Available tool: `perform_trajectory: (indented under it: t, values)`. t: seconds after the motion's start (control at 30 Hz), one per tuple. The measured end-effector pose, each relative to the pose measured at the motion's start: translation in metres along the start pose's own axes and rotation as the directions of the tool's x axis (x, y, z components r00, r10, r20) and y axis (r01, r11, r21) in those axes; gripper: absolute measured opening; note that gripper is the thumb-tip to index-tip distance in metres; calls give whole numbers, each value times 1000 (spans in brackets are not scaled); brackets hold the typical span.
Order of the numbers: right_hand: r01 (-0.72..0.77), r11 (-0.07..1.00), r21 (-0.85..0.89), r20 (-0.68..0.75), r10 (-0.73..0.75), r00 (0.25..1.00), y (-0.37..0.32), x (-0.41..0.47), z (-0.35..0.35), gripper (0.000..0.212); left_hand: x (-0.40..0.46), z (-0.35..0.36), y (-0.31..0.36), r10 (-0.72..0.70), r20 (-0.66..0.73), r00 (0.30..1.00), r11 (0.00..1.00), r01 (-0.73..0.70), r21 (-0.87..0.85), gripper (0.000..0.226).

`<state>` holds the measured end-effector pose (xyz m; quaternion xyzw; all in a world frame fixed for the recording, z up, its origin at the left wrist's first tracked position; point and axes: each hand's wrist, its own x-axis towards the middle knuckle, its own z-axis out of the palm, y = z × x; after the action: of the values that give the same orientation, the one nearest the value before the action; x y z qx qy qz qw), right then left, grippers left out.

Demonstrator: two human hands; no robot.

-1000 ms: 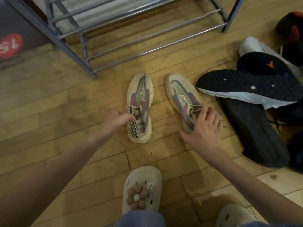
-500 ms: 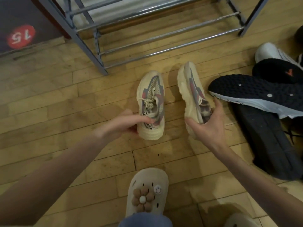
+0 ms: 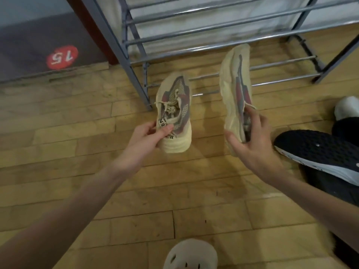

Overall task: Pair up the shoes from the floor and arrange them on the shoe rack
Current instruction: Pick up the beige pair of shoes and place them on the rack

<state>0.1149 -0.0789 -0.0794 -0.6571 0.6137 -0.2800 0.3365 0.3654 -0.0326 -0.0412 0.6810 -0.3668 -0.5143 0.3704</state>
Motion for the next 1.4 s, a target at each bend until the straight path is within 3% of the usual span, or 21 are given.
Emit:
perform_trajectory:
  t: [0.23, 0.4, 0.63, 0.8, 0.9, 0.97, 1.03, 1.13, 1.27, 1.4]
  values:
    - [5, 992, -129, 1, -5, 1000, 11, -6, 21, 76, 81, -8, 8, 73, -110, 991, 988, -87, -126, 40]
    - [8, 971, -241, -8, -10, 1000, -6, 20, 31, 79, 119, 4, 11, 33, -180, 983, 983, -64, -173, 43]
    - [80, 936, -344, 26, -75, 997, -47, 109, 27, 72, 150, 8, 20, -5, -233, 972, 986, -35, -166, 46]
    - [38, 932, -360, 4, -39, 999, -67, 142, 59, 59, 150, 12, 11, -5, -291, 957, 995, -25, -99, 56]
    - [34, 927, -374, 6, -35, 999, -69, 148, 73, 54, 143, 14, 3, 45, -285, 958, 997, -63, -54, 87]
    - [45, 916, -398, 6, -46, 999, -66, 149, 77, 54, 143, 13, 0, 117, -278, 953, 992, -95, 88, 106]
    - [52, 910, -412, 2, -56, 998, -63, 149, 78, 56, 143, 13, -1, 130, -301, 945, 989, -99, 114, 89]
    - [54, 911, -409, -5, -62, 998, -61, 148, 78, 57, 138, 15, 1, 47, -349, 936, 995, -76, -70, 63]
    - [65, 918, -390, -13, -77, 997, -60, 150, 75, 57, 130, 16, 2, 49, -404, 913, 960, -156, -234, 54]
    - [62, 928, -367, -42, -83, 996, -58, 153, 73, 59, 127, 20, 6, 101, -424, 900, 943, -222, -246, 56]
